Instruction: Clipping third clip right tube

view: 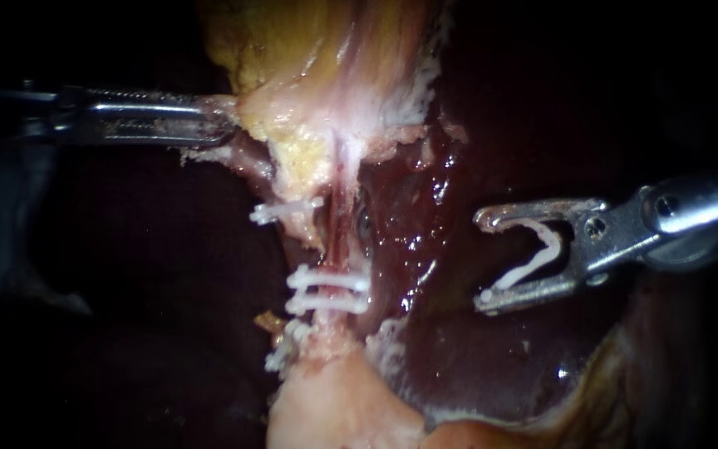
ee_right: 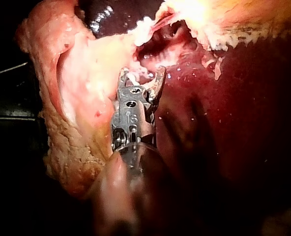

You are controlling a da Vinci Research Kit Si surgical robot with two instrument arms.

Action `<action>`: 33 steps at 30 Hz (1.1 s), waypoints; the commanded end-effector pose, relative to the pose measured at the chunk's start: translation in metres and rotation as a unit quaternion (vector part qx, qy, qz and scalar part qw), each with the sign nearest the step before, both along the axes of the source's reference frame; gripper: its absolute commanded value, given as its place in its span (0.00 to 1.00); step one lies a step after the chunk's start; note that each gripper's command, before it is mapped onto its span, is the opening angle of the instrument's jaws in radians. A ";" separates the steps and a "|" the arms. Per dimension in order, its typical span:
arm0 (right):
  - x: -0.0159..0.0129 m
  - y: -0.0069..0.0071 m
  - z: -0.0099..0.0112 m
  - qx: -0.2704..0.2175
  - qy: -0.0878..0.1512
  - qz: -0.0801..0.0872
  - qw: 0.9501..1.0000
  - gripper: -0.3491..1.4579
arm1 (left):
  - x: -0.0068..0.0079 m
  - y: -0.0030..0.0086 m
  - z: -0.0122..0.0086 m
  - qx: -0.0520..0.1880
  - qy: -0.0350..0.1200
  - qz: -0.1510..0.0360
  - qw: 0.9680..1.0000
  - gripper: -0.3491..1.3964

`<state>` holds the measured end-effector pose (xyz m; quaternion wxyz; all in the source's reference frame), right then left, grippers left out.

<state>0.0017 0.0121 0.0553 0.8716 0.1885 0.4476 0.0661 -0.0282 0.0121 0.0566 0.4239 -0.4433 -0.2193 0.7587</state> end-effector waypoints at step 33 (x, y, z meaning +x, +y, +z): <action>0.0085 0.0012 0.0028 0.099 0.021 0.062 0.993 0.47 | 0.0046 0.0040 -0.0084 -0.016 -0.012 -0.031 0.999 0.00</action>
